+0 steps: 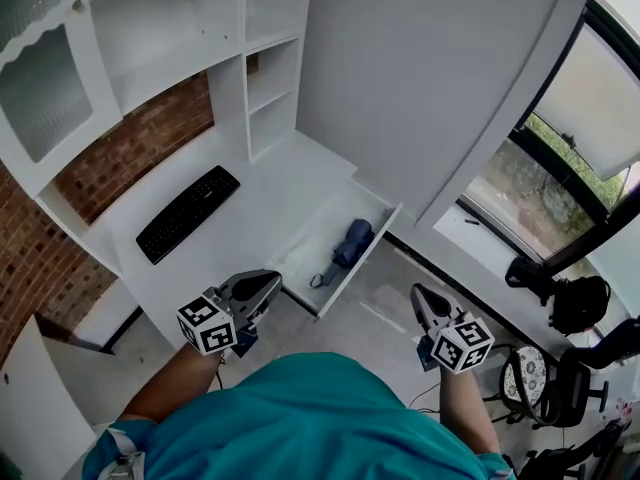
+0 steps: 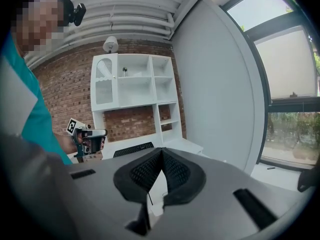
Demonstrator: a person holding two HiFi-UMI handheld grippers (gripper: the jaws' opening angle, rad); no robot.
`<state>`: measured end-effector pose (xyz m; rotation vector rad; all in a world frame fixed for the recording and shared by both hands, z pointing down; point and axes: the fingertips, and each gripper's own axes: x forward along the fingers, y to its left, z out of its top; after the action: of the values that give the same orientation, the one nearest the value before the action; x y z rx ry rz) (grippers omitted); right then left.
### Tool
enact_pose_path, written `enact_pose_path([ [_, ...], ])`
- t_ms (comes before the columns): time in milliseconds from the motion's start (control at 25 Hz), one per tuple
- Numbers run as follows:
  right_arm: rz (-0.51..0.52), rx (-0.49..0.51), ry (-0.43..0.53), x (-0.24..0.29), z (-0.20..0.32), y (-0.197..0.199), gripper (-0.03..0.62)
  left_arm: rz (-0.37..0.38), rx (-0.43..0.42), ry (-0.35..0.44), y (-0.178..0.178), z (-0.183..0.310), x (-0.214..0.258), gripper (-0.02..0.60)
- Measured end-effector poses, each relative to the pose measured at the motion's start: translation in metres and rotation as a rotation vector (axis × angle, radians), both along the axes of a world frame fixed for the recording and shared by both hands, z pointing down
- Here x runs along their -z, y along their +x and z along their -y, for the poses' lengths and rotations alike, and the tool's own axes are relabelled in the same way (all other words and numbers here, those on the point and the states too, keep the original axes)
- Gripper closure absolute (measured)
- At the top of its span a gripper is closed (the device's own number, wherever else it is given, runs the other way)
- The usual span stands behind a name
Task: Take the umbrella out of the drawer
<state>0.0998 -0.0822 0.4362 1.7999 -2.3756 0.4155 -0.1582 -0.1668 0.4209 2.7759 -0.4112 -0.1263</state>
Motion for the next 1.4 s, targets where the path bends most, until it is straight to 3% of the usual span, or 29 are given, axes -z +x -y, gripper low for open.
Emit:
enact_pose_path([
  [480,0.019,0.045,-0.032,-0.017,0.069,0.031,0.574,0.031,0.049,-0.038,0.023,0.054,-0.021,0.568],
  [680,0.043,0.115,-0.017,-0.02,0.11,0.07,0.574,0.061,0.114,-0.038,0.058,0.077,-0.025,0.568],
  [880,0.054,0.205,-0.017,-0.016,0.145,0.123,0.574,0.067,0.194,-0.073,0.118,0.094,-0.033,0.568],
  [1160,0.048,0.285,-0.02,-0.029,0.179,0.183,0.574,0.16,0.233,-0.102,0.186,0.111,-0.057,0.568],
  [1400,0.091,0.288,-0.036,-0.046,0.195,0.178,0.574,0.261,0.193,-0.136,0.194,0.132,-0.082,0.568],
])
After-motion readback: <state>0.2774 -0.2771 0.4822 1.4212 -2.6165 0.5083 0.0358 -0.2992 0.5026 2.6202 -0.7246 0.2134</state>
